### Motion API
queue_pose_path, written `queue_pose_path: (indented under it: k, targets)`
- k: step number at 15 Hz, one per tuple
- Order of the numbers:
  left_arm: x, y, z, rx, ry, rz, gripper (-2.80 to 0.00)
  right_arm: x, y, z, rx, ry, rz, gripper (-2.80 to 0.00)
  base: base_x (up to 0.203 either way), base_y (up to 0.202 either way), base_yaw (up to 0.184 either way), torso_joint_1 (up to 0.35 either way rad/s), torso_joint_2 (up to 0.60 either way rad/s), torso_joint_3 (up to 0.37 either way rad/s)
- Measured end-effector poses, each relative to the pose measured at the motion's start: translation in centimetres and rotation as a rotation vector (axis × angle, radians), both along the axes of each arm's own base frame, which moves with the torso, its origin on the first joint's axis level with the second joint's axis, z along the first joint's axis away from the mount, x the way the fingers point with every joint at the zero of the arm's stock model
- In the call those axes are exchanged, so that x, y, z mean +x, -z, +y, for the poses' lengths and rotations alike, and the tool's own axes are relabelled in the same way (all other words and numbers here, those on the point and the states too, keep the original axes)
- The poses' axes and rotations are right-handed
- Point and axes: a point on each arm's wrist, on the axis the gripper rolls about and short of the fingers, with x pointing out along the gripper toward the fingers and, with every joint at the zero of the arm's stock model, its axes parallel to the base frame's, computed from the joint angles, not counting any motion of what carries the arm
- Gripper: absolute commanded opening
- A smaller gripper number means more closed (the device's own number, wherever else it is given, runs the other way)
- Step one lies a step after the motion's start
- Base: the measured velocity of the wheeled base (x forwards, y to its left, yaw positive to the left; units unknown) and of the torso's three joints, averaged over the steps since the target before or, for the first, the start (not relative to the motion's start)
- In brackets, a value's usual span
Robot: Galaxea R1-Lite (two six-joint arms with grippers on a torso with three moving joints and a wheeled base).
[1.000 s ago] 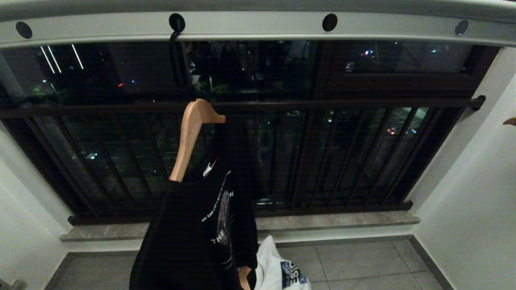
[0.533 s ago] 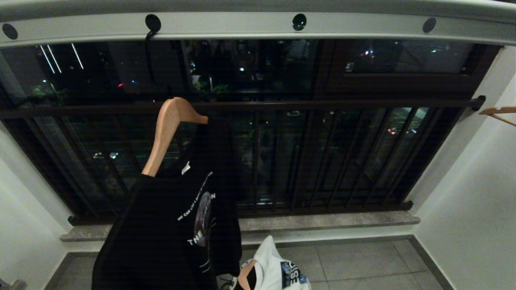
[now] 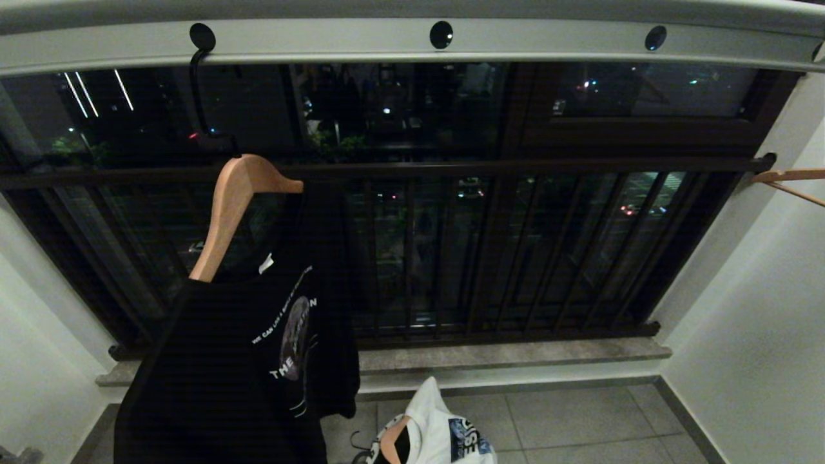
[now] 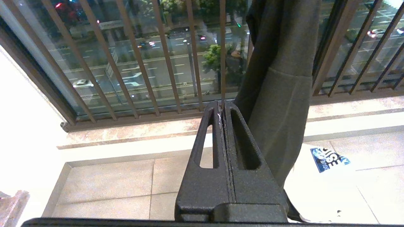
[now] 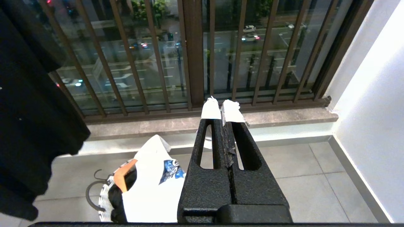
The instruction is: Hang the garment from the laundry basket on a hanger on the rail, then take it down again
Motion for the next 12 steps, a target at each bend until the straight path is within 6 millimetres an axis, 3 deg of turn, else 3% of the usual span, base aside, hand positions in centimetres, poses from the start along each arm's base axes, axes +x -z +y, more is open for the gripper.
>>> queue_pose_path:
  k: [12]
  targets:
    - [0.00,0.01,0.00,-0.017,-0.001,0.001,-2.80,0.00,0.00,0.00,0.000,0.000,0.000,-2.80,0.000,0.000,0.000,0.000,0.00,0.000]
